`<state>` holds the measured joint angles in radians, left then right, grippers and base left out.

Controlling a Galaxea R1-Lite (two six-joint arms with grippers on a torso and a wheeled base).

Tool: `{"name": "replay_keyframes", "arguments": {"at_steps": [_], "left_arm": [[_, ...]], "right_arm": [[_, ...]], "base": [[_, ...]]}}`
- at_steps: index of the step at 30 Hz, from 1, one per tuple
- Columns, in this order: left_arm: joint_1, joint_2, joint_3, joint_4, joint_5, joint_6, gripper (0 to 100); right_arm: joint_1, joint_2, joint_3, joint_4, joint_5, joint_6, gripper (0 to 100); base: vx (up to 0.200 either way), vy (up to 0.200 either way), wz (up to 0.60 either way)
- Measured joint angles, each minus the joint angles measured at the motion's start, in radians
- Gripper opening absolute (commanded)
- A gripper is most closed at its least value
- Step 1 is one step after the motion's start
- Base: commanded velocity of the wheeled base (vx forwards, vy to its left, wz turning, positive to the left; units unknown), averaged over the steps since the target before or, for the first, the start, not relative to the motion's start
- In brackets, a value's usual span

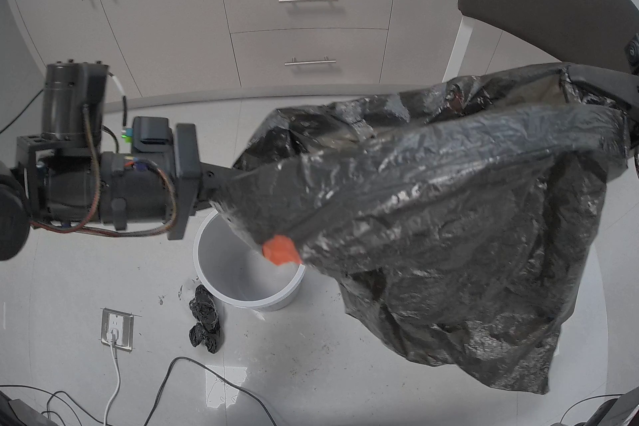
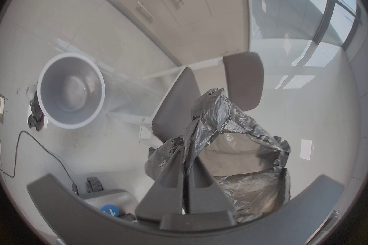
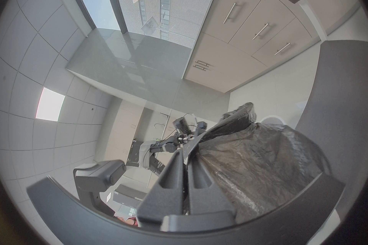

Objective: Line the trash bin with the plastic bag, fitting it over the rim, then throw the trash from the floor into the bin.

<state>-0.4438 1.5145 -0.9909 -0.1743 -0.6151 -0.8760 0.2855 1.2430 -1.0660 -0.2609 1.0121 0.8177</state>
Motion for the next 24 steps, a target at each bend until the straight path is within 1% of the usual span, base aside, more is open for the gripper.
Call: {"name": "replay_keyframes", "arguments": {"at_steps": [3,6,7,9,12,15,16,17,20,23,24], "left_arm": [[0.046,-0.044,0.001,0.000,-0.009,-0.006,0],[0.081,-0.085,0.005,0.000,-0.013,-0.012,0],[0.092,-0.100,0.007,0.001,-0.014,-0.014,0],[0.102,-0.116,0.008,0.003,-0.015,-0.017,0],[0.120,-0.145,0.010,0.005,-0.016,-0.021,0],[0.130,-0.167,0.013,0.008,-0.016,-0.023,0],[0.132,-0.174,0.016,0.008,-0.017,-0.023,0],[0.134,-0.179,0.018,0.008,-0.017,-0.024,0],[0.138,-0.193,0.031,0.007,-0.017,-0.024,0],[0.142,-0.204,0.049,0.005,-0.016,-0.023,0],[0.145,-0.206,0.052,0.004,-0.016,-0.023,0]], "right_arm": [[0.001,0.039,-0.037,0.000,-0.022,-0.005,0],[0.019,0.078,-0.070,0.000,-0.087,-0.029,0],[0.033,0.094,-0.080,0.001,-0.114,-0.053,0],[0.051,0.110,-0.088,0.005,-0.142,-0.089,0],[0.111,0.148,-0.103,0.039,-0.220,-0.179,0],[0.171,0.183,-0.115,0.080,-0.351,-0.274,0],[0.196,0.197,-0.117,0.093,-0.424,-0.309,0],[0.212,0.206,-0.119,0.100,-0.473,-0.329,0],[0.288,0.244,-0.124,0.120,-0.674,-0.394,0],[0.375,0.280,-0.131,0.130,-0.810,-0.435,0],[0.394,0.288,-0.133,0.129,-0.825,-0.441,0]], "base": [[0.000,0.000,0.00],[0.000,0.000,0.00],[0.000,0.000,0.00],[0.000,0.000,0.00],[0.000,0.000,0.00],[0.000,0.000,0.00],[0.000,0.000,0.00],[0.000,0.000,0.00],[0.000,0.000,0.00],[0.000,0.000,0.00],[0.000,0.000,0.00]]}}
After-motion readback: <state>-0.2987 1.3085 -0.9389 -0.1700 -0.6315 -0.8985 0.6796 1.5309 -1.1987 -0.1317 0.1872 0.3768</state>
